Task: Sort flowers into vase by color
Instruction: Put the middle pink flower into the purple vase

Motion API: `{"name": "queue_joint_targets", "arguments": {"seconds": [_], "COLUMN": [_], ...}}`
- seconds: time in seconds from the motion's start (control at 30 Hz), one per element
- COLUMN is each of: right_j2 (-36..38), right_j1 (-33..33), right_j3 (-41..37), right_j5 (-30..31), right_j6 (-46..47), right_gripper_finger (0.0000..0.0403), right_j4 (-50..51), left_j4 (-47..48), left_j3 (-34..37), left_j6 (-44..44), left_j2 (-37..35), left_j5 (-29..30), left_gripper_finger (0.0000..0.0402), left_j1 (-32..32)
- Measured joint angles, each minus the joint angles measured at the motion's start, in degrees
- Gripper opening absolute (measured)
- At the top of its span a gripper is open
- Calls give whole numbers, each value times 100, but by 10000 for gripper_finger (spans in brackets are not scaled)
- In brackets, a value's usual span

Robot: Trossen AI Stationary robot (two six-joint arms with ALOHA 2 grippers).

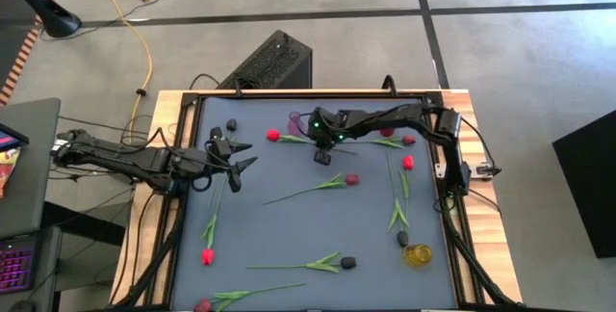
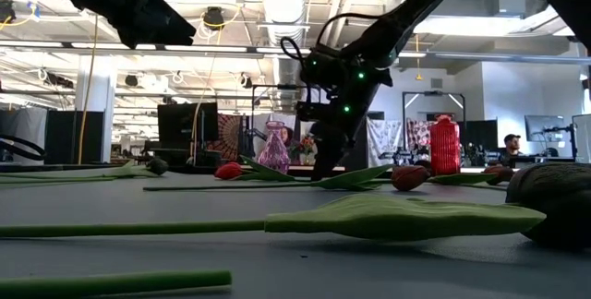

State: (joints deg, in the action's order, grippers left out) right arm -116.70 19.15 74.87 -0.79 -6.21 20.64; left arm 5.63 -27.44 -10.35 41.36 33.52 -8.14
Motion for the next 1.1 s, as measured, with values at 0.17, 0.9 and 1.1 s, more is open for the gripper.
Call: {"name": "queue_joint_targets", "arguments": {"seconds": [0.17, 0.9, 1.1], "right_j2": [282, 1488, 731], "right_j1": [-171, 587, 602], "right_j3": [96, -988, -1045], "right_j5": [-275, -2955, -2617], "right_j6": [-34, 1519, 2116], "right_gripper_finger": [17, 17, 17], "right_j4": [132, -6034, -8990], "left_j4": [4, 11, 9], "left_j3": [0, 0, 2], "left_j6": [0, 0, -36], "left_j2": [0, -13, -13], "left_j5": [11, -55, -60], "left_gripper_finger": [183, 183, 183], "left_j1": [0, -2, -2]}}
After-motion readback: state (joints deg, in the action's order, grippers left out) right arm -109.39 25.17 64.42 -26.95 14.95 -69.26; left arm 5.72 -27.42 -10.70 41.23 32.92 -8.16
